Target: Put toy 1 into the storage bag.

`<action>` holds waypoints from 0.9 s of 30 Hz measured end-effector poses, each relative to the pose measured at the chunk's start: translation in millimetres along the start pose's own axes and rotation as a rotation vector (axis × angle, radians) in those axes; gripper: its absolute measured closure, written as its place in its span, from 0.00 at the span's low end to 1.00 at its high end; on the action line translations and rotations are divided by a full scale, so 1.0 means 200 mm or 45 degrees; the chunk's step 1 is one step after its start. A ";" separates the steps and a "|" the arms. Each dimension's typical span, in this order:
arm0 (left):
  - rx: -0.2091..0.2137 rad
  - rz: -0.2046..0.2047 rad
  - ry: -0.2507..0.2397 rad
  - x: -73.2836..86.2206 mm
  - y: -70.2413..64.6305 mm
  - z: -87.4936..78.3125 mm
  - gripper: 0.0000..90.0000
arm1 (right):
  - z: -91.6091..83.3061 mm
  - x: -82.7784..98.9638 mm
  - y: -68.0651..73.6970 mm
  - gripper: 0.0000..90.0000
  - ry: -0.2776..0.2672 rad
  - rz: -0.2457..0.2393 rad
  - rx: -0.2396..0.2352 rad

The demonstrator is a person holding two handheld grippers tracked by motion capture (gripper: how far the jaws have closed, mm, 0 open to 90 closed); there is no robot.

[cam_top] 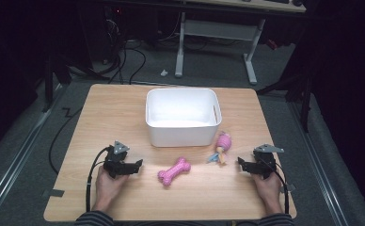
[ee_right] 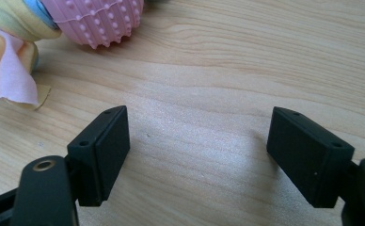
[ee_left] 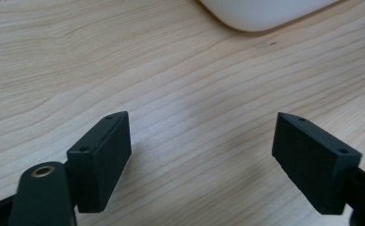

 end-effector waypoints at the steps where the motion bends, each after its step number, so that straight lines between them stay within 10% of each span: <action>1: 0.002 0.012 -0.008 -0.01 -0.01 0.00 0.23 | 0.00 0.00 0.00 0.24 0.000 0.000 0.000; 14: 0.074 0.049 0.017 -0.06 -0.13 -0.03 0.27 | 0.00 0.00 0.00 0.25 0.000 0.000 0.000; 27: 0.161 0.193 0.035 -0.19 -0.30 -0.11 0.34 | 0.00 0.00 0.00 0.25 -0.001 -0.002 -0.001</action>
Point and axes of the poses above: each handheld gripper's, and its own axes: z roughly forward along the jaws, x roughly out of its underside, y roughly to its left, the point moved 4 cm from there along z, roughly forward along the jaws, and after that the axes turned 3 degrees about -x, right-handed, at the moved point
